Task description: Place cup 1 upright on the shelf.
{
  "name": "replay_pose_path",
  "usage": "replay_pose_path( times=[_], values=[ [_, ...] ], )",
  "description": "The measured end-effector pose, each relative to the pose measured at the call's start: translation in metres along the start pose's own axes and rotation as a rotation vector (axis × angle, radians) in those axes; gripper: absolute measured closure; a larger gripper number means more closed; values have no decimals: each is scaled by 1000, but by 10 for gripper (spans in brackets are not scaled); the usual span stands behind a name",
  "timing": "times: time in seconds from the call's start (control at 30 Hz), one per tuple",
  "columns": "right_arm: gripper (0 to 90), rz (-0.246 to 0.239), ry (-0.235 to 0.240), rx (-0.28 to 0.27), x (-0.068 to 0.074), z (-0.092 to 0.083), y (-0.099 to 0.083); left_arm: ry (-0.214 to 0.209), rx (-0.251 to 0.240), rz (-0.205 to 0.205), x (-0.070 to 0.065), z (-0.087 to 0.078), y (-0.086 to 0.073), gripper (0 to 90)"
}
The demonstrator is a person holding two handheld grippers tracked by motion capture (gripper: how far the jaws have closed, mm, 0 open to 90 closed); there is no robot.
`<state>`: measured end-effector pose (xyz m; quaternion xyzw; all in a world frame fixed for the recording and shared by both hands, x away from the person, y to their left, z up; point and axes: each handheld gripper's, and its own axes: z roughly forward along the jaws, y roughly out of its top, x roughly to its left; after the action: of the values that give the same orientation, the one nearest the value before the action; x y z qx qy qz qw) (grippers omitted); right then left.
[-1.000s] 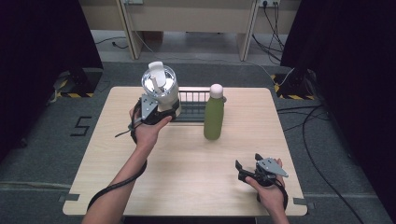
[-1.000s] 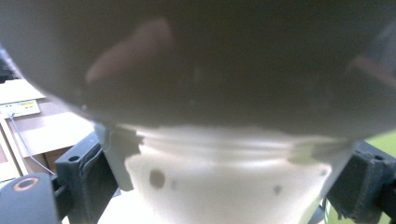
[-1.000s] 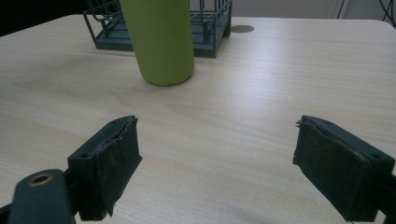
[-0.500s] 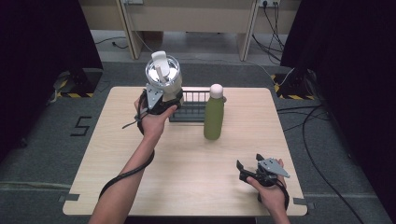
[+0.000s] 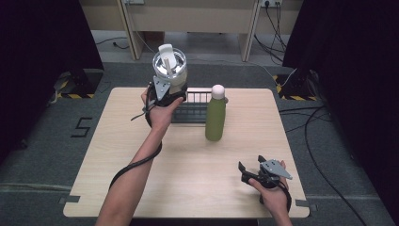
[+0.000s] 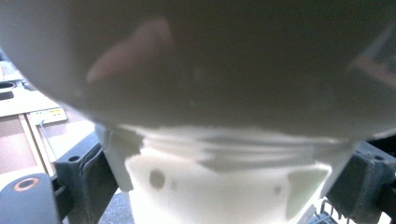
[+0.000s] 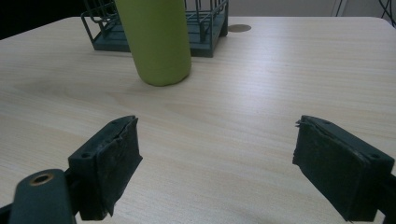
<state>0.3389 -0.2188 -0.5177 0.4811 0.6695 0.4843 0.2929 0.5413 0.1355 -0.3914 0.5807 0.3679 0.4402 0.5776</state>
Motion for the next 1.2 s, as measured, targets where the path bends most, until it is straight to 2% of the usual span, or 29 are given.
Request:
replay_pose_path(
  times=[0.27, 0.4, 0.7, 0.97, 1.2],
  values=[
    [143, 9, 2, 0, -1, -1, -1, 6, 19, -12, -4, 10, -7, 100],
    [143, 10, 1, 2, -2, -1, -1, 11, 35, -6, -4, 14, -11, 99],
    [143, 4, -2, -3, -3, -1, -1, 17, 36, -3, -5, 19, -15, 100],
    [143, 3, -1, -2, -3, -1, -1, 25, 63, 16, -5, 25, -21, 99],
    [143, 8, 3, 2, -3, -1, -2, 25, 81, 3, -6, 26, -29, 99]
  ],
)
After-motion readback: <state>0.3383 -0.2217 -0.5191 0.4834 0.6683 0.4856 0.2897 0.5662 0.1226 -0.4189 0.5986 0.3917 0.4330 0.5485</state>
